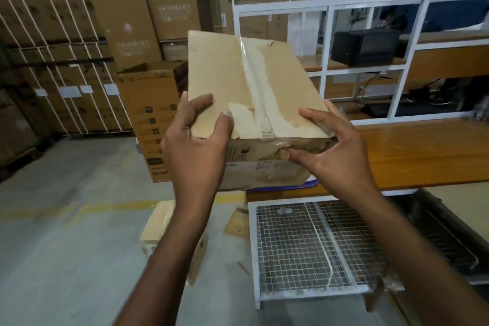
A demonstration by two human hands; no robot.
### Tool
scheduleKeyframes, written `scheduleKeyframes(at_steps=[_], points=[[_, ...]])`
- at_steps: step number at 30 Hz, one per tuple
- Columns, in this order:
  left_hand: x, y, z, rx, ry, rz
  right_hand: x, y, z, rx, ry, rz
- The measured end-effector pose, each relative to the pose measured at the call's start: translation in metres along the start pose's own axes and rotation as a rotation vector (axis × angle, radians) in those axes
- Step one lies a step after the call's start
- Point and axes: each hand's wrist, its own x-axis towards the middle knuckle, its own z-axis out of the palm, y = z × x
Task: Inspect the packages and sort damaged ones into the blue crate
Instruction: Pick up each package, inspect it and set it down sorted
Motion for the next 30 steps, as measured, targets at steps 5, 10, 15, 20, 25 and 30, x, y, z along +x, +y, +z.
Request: scheduleKeyframes(at_steps=[5,10,15,20,25,30], points=[[-0.007,0.002,0.059,-0.049,-0.089,-0.004,0.011,0.033,-0.047,-0.058,0.087,0.007],[-0.017,0.000,0.137,-0.094,-0.152,-0.001,0.030,0.084,-0.105,-0.125,0.133,0.011],[-0.034,-0.003,0.232,-0.095,-0.153,-0.034,0.068,0.147,-0.175,-0.176,0.119,-0.004],[-0.046,-0.011,0.317,-0.091,-0.181,-0.071,0.099,0.204,-0.233,-0.199,0.092,0.005],[-0.055,-0.032,0.378,-0.139,-0.245,-0.137,0.118,0.258,-0.264,-0.231,0.060,0.031],[-0.056,-0.072,0.421,-0.137,-0.316,-0.164,0.129,0.310,-0.268,-0.226,0.041,0.107]])
